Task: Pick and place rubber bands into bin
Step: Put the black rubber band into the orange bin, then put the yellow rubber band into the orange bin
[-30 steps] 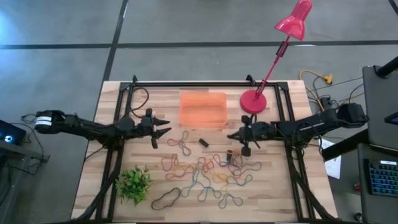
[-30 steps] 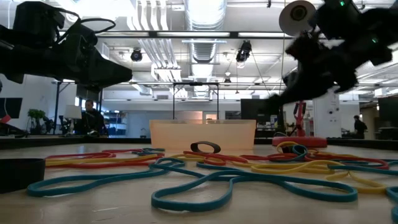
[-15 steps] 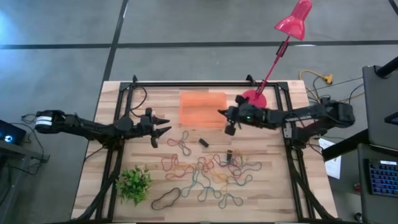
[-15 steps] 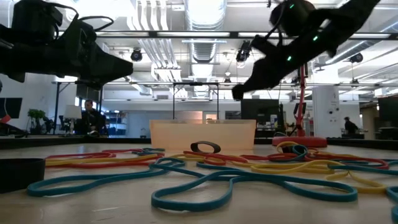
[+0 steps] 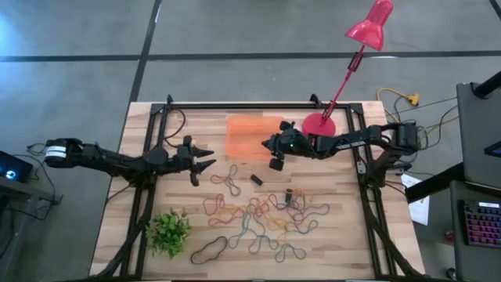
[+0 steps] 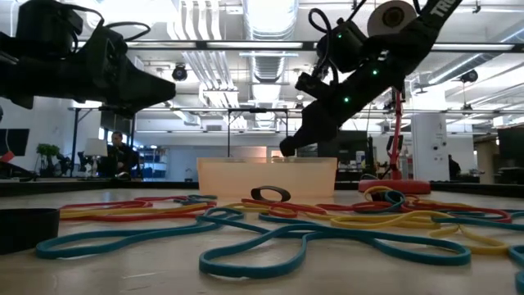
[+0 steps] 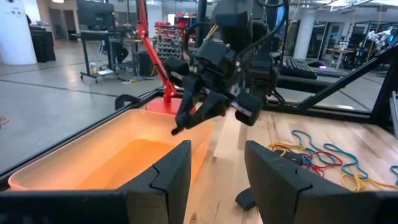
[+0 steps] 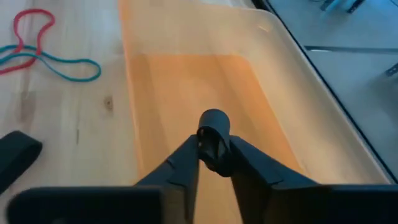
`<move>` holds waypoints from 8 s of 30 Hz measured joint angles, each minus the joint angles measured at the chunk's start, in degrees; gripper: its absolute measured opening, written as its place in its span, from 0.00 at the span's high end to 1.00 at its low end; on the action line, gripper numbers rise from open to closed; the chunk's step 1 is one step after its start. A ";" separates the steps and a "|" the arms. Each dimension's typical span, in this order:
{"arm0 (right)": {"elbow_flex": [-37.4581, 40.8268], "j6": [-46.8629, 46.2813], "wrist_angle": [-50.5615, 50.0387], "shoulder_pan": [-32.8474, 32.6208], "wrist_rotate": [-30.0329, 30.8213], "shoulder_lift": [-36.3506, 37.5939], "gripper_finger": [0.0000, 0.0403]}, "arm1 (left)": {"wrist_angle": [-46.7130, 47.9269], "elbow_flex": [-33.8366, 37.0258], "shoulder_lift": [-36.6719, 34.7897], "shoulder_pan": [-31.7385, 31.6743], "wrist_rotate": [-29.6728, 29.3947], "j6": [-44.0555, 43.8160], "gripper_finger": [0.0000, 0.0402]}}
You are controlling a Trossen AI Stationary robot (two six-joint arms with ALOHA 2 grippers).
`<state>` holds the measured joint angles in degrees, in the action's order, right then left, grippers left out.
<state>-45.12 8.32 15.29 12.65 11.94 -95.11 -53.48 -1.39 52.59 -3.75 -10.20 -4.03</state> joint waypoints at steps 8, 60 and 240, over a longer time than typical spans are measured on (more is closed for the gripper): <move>0.06 1.64 -3.61 0.02 0.02 3.49 0.58 | -0.06 0.00 1.82 0.00 0.00 0.11 0.66; 4.30 -33.83 -49.05 -34.32 9.37 31.10 0.44 | 40.06 -46.94 46.92 2.06 16.95 20.11 0.66; 10.73 -18.71 -23.14 -33.36 13.96 15.17 0.98 | 87.03 -50.69 16.58 2.38 13.02 10.23 0.78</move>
<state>-34.39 -10.39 -7.85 -20.71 25.91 -79.94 33.55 -52.07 69.17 -1.37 2.83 6.20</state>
